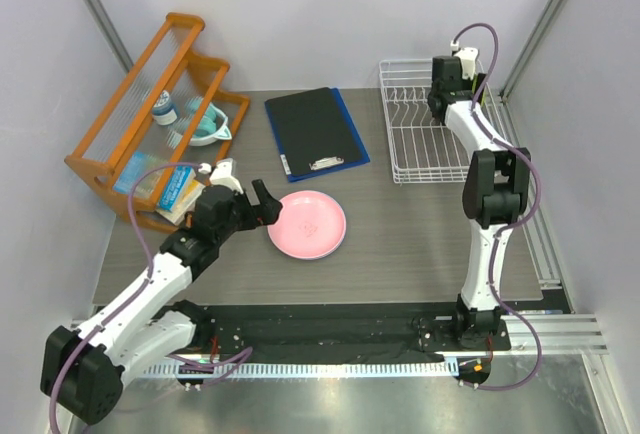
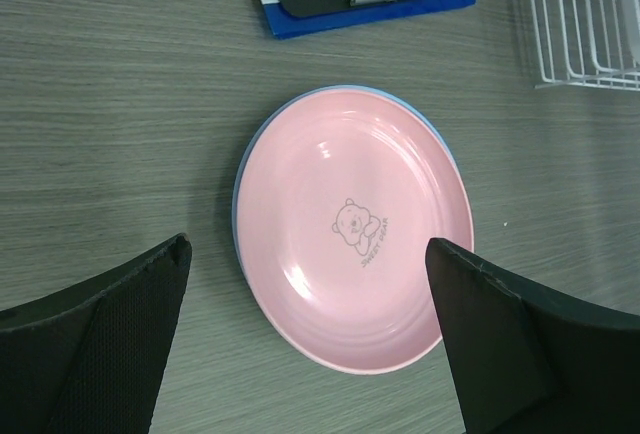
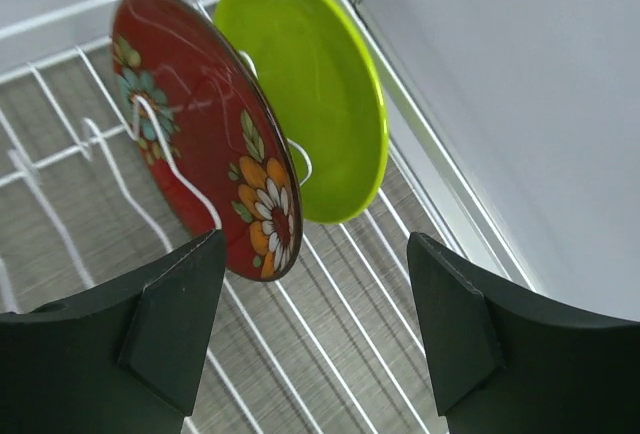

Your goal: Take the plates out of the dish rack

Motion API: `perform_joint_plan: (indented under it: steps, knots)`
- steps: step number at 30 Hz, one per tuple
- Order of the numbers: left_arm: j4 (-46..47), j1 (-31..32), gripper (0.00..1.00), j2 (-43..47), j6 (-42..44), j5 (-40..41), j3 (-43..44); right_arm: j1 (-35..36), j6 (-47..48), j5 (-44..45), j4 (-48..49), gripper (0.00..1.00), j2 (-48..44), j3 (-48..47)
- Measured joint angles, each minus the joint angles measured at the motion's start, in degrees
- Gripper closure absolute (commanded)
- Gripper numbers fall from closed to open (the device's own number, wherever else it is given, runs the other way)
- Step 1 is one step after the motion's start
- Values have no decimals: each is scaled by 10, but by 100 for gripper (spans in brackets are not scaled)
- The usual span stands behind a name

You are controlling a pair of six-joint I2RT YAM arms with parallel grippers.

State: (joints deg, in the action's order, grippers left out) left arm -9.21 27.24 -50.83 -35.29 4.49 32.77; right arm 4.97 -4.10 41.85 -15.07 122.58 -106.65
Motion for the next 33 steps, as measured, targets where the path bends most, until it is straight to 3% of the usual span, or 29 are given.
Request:
perform_joint_plan:
  steps: [12, 22, 26, 27, 32, 33]
  knots:
    - [39, 0, 1, -90, 15, 0, 0, -22, 20, -45, -17, 24, 75, -96]
    - [60, 0, 1, -115, 28, 0, 1, -35, 22, -73, -22, 37, 142, -150]
    - [64, 0, 1, -127, 30, 0, 1, -40, 20, -83, -24, 56, 158, -157]
    - [64, 0, 1, -131, 30, 0, 1, -42, 20, -87, -26, 68, 159, -159]
    - [72, 0, 0, -149, 30, 0, 1, -34, 39, -106, -35, 99, 155, -175]
    - [73, 0, 1, -152, 30, 0, 1, -33, 49, -106, -38, 99, 155, -175]
